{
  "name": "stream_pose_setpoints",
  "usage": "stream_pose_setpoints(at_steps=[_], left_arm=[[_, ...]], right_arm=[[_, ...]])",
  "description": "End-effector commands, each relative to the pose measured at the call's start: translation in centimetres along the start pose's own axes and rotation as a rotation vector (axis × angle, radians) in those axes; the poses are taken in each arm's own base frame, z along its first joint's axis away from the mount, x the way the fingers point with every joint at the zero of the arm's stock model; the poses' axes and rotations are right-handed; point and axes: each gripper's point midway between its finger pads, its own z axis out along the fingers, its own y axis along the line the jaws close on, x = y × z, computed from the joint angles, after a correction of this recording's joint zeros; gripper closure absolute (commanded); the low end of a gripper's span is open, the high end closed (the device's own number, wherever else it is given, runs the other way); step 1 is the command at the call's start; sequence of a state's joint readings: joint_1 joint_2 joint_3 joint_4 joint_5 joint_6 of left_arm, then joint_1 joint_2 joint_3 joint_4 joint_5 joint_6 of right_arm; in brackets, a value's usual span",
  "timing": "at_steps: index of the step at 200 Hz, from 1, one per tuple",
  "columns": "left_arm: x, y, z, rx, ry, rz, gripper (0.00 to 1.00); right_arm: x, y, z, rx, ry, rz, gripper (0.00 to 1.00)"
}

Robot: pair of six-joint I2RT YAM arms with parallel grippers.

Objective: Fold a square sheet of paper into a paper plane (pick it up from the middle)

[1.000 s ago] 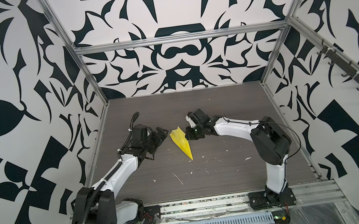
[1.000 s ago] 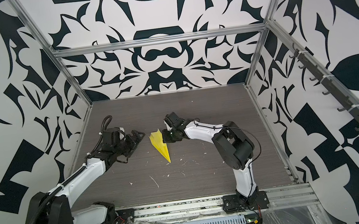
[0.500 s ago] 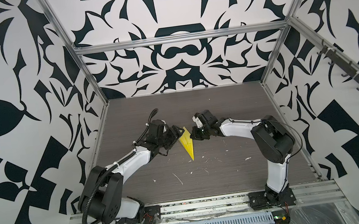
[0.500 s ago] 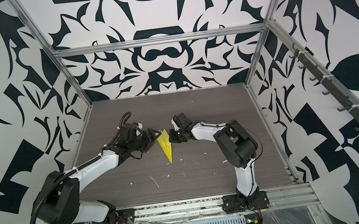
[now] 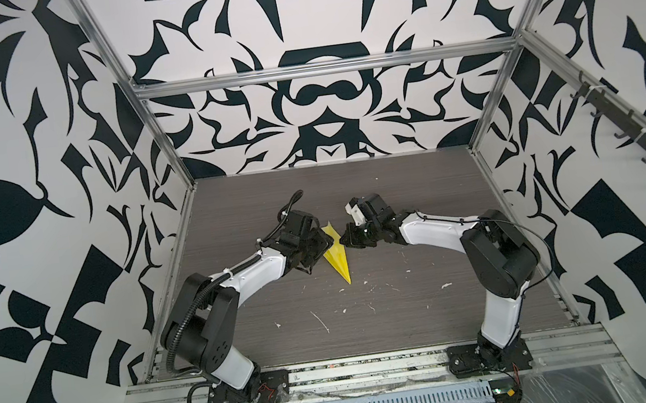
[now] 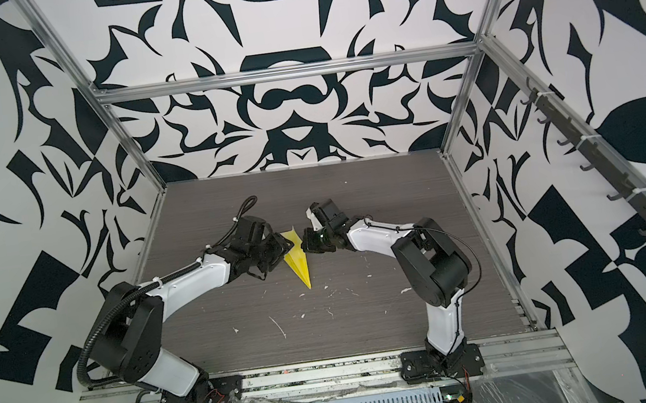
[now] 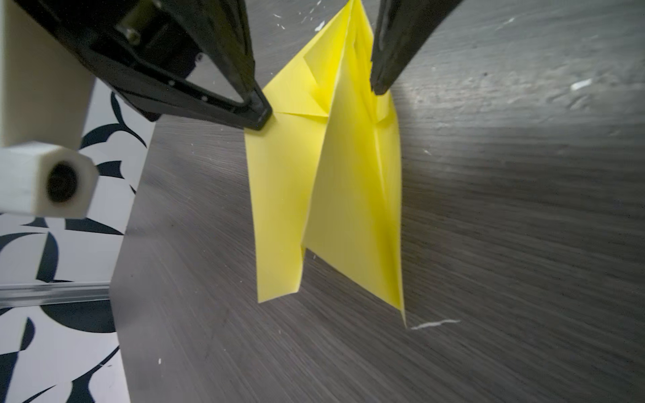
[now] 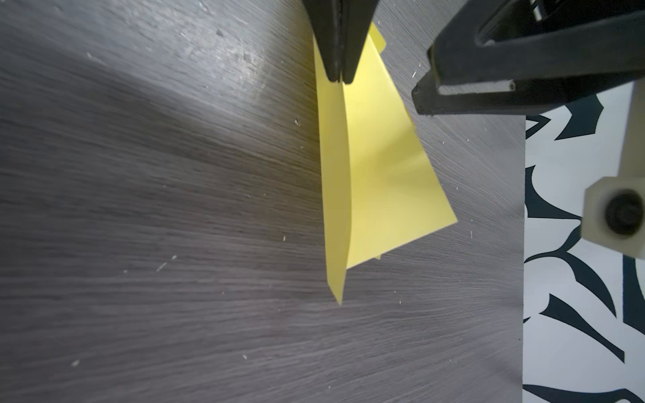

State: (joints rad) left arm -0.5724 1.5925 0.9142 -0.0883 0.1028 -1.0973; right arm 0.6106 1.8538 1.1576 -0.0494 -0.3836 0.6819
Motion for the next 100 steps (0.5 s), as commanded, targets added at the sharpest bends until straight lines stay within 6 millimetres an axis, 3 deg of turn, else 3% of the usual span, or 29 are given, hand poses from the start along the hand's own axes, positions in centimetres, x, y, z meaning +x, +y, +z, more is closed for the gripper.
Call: stream_pose_setpoints(at_steps=[1,62,100], left_arm=[[-0.1,0.3,-0.1,-0.024,-0.012,-0.006,0.4],[0.9,0.4,2.2,0.003,0.054,-0.005,0.43],[1.5,2.3,2.8,-0.067,0.072,-0.011,0.43]], right_arm=[[-0.4,1.1,-0.4,-0.033,-0.013,-0.011,1.0],[-0.3,1.0,-0.4,-0.032,-0.01,-0.006,1.0],[-0.3,0.2,-0.3,0.001,-0.018,0.003,1.0]])
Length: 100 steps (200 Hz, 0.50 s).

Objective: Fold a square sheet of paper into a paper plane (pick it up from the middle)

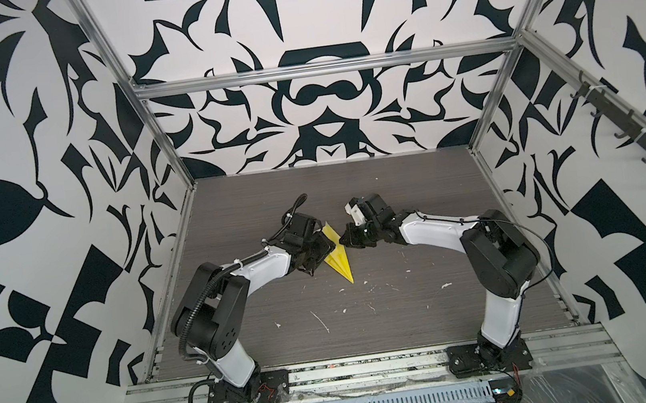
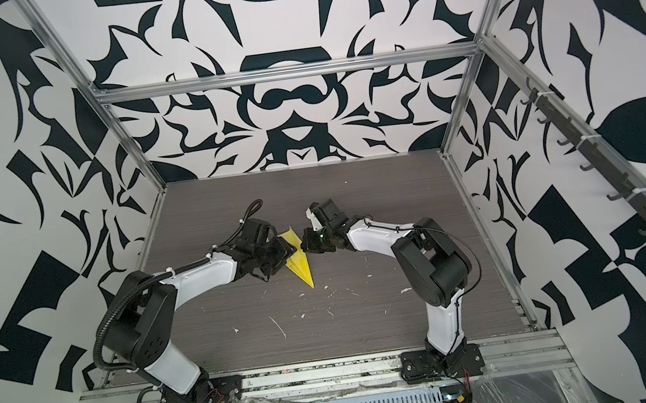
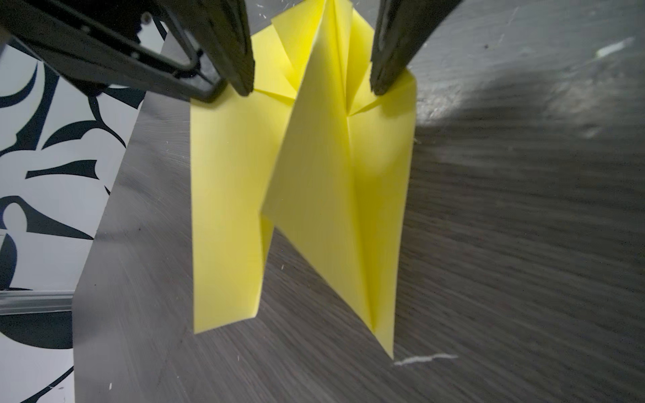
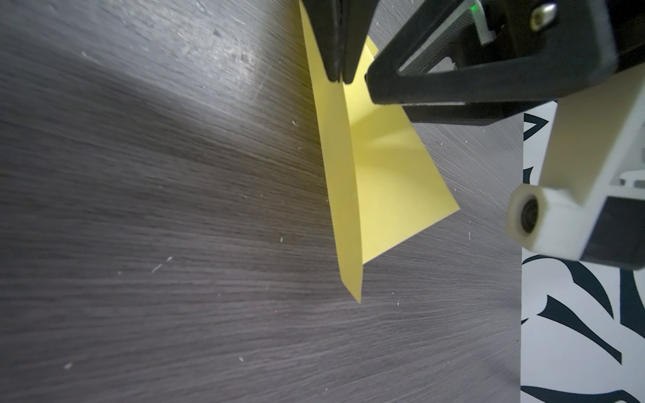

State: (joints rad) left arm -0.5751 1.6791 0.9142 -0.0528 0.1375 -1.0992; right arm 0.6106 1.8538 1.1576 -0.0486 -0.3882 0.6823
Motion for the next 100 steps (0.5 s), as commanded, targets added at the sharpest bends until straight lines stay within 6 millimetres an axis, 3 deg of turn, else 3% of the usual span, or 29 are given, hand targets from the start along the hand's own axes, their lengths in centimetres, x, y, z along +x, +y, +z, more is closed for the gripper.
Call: stream_pose_setpoints(at_steps=[1,56,100], left_arm=[[0.5,0.9,0.5,-0.039,0.016,-0.001,0.42],[1.9,1.3,1.6,-0.061,0.082,0.044,0.4],[2.1,1.8,1.9,-0.089,0.092,0.051,0.4]], right_arm=[[-0.2,0.0,-0.2,0.008,-0.019,0.005,1.0],[0.2,-2.5,0.3,0.082,-0.01,0.036,1.0],[1.3,-2.8,1.1,0.058,0.059,0.018,0.83]])
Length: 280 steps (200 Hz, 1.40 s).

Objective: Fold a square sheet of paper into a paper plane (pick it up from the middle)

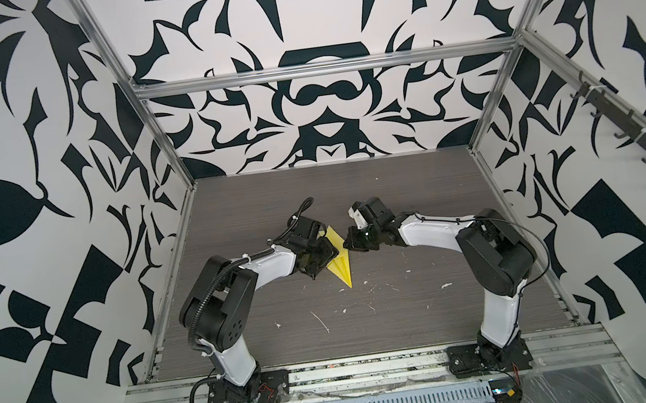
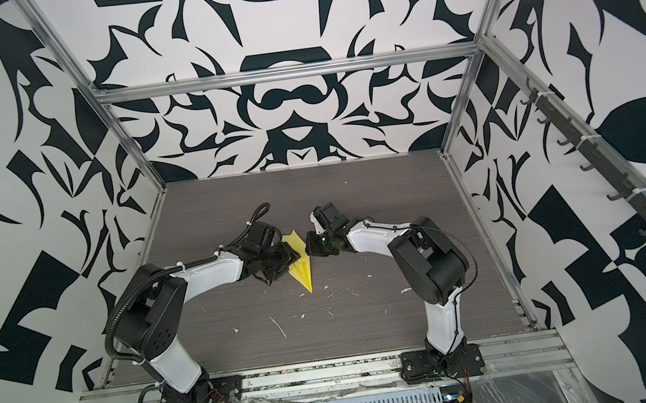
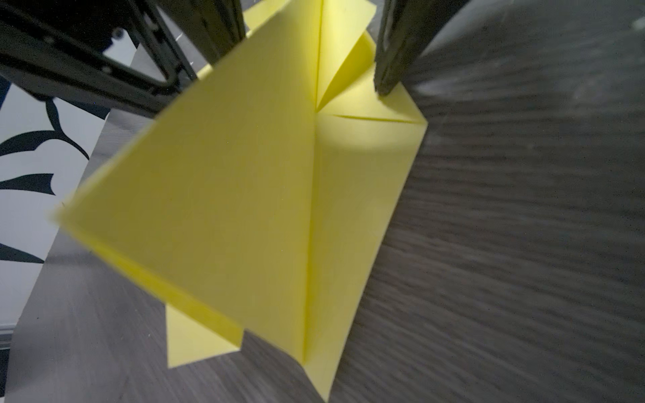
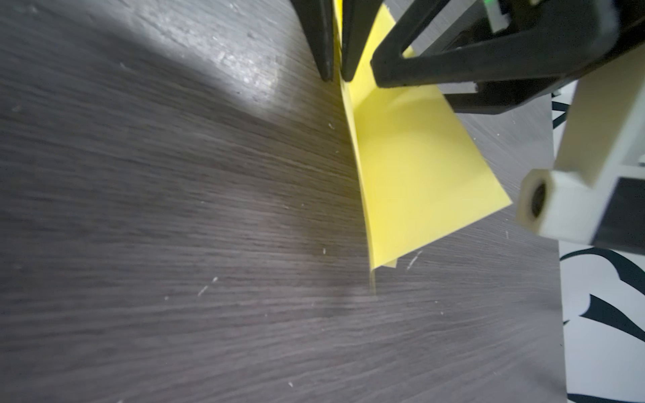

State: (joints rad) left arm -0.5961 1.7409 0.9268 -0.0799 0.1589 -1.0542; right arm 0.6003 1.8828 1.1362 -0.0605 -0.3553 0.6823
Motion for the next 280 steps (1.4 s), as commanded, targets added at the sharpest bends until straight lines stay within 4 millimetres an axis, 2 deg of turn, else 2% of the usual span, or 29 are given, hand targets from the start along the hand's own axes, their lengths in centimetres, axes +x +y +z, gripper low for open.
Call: stream_pose_setpoints(at_steps=[1,27,85,156,199,252,280], left_arm=[[0.4,0.4,0.4,-0.036,0.027,0.007,0.4],[0.4,0.4,0.2,-0.035,0.028,0.008,0.41],[0.3,-1.2,-0.9,0.015,0.026,0.057,0.41],[-0.8,-1.1,-1.2,-0.065,0.001,0.087,0.6],[-1.5,-1.1,-0.4,-0.112,0.006,0.108,0.69],[-2.0,-0.6,0.6,-0.183,0.026,0.132,0.69],[-2.4,-0.7,0.3,-0.213,0.009,0.15,0.76]], right_arm=[[0.5,-0.4,0.3,-0.007,0.044,-0.013,0.83],[0.9,-0.5,0.4,-0.036,0.068,-0.008,0.8],[0.4,1.7,-1.1,-0.155,0.042,-0.05,0.71],[1.0,0.7,-0.8,-0.117,0.065,-0.054,0.7],[1.0,0.5,-0.8,-0.108,0.061,-0.052,0.71],[1.0,0.4,-1.0,-0.119,0.054,-0.049,0.71],[0.3,0.2,-2.0,-0.105,0.013,-0.043,0.71]])
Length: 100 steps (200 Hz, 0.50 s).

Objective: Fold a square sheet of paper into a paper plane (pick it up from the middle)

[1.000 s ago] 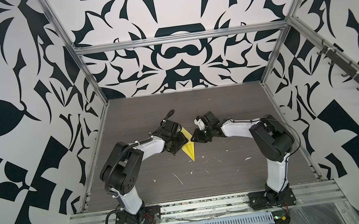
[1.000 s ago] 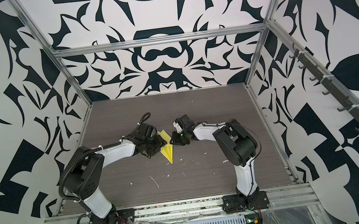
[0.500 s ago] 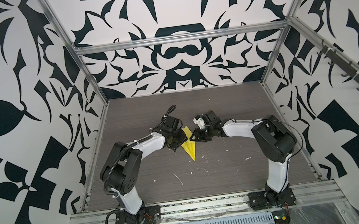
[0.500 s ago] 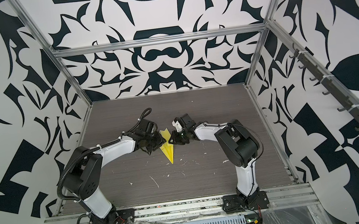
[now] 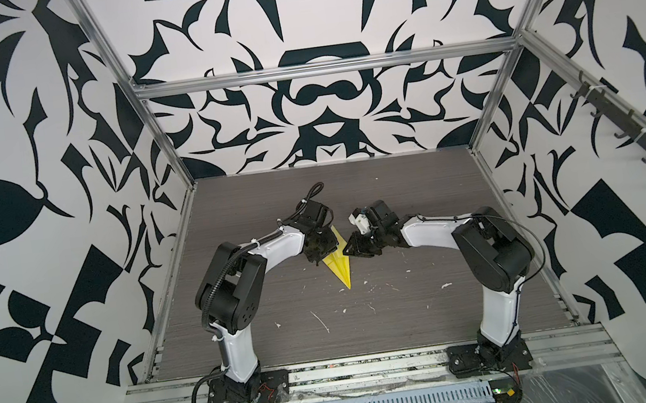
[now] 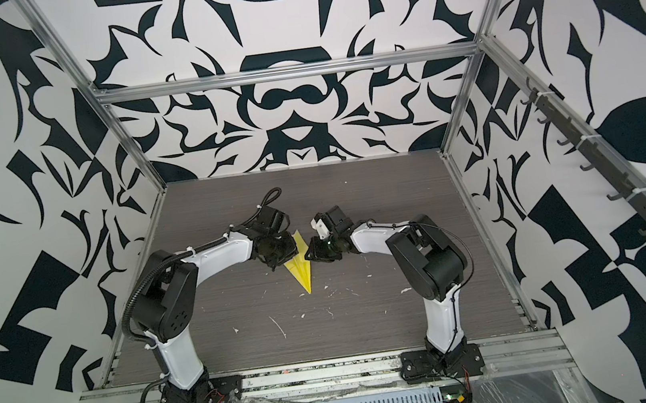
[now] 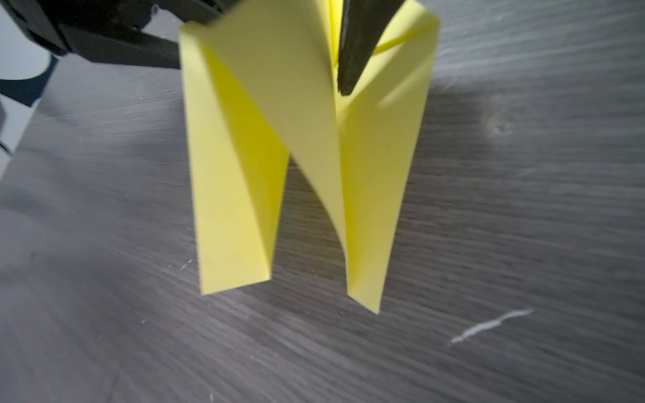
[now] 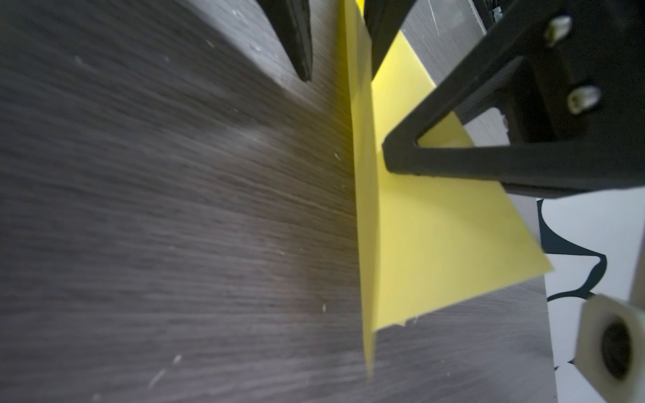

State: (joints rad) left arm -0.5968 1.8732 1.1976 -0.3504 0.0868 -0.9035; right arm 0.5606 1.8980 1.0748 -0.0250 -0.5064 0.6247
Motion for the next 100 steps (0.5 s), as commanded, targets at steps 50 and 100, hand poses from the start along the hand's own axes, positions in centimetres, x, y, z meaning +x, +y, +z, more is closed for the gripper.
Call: stream_pose_setpoints(at_steps=[50,100], left_arm=[[-1.6,0.1,-1.1,-0.129,-0.037,0.112,0.96],[-4.4,-0.9,-0.2,-0.252,-0.019,0.269,0.98]], right_arm=[[-3.2,-0.5,-6.4,0.102,-0.224,-0.026,0.7],[-4.1,-3.8,-11.7,0.256,-0.385,0.019,0.7]])
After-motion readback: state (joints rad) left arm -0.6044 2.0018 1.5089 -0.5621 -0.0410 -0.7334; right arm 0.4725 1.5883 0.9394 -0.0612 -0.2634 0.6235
